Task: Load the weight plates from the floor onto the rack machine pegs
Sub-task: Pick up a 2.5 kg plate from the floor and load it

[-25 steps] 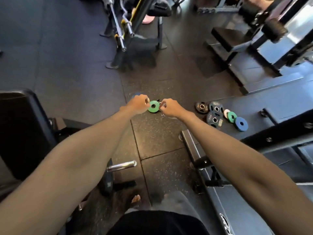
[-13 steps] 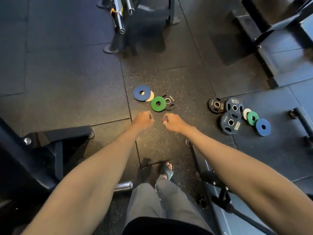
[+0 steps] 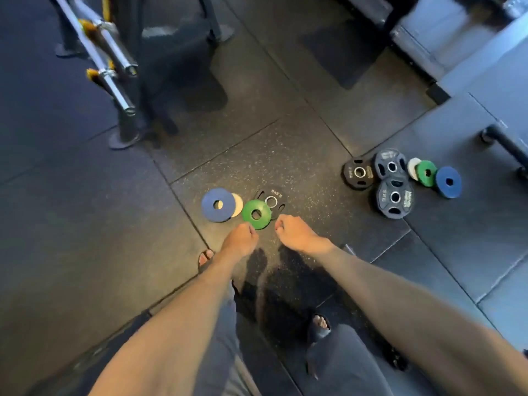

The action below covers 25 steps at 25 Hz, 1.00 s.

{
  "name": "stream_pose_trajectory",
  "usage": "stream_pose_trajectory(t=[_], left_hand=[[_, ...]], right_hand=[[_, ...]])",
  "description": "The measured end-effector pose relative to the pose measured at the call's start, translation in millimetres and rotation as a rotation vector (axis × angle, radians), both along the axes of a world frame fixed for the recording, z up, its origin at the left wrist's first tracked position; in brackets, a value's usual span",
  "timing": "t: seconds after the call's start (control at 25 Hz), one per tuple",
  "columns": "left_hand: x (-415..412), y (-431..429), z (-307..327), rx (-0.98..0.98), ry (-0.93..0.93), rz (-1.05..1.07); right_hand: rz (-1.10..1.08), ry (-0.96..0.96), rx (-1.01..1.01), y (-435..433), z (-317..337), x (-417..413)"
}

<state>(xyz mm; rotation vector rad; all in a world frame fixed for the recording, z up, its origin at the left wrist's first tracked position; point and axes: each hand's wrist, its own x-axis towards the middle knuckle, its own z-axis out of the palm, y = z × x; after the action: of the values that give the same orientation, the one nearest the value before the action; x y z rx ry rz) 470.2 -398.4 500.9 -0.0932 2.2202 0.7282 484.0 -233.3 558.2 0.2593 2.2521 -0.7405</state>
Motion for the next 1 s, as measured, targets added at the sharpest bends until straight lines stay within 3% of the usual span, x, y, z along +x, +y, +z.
stream_pose_trajectory(t=[0.32, 0.6, 0.76, 1.0], left_hand=[[-141.4, 40.4, -145.3, -0.049, 0.009, -0.283], [-194.8, 81.1, -343.6, -0.227, 0.004, -0.305], [-209.5, 95.3, -439.3, -0.314, 0.091, -0.264], [-222.6, 115.7, -527.2, -0.369, 0.121, -0.172]], right_hand=[[-0.397, -0.098, 0.064, 20.5, -155.2, -85.0], [-0.594, -0.122, 0.112, 52.3, -373.5, -101.6], [-0.67, -0.128, 0.146, 69.9, -493.4, -102.0], [-0.725, -0.065, 0.157, 89.8, -594.0, -125.3]])
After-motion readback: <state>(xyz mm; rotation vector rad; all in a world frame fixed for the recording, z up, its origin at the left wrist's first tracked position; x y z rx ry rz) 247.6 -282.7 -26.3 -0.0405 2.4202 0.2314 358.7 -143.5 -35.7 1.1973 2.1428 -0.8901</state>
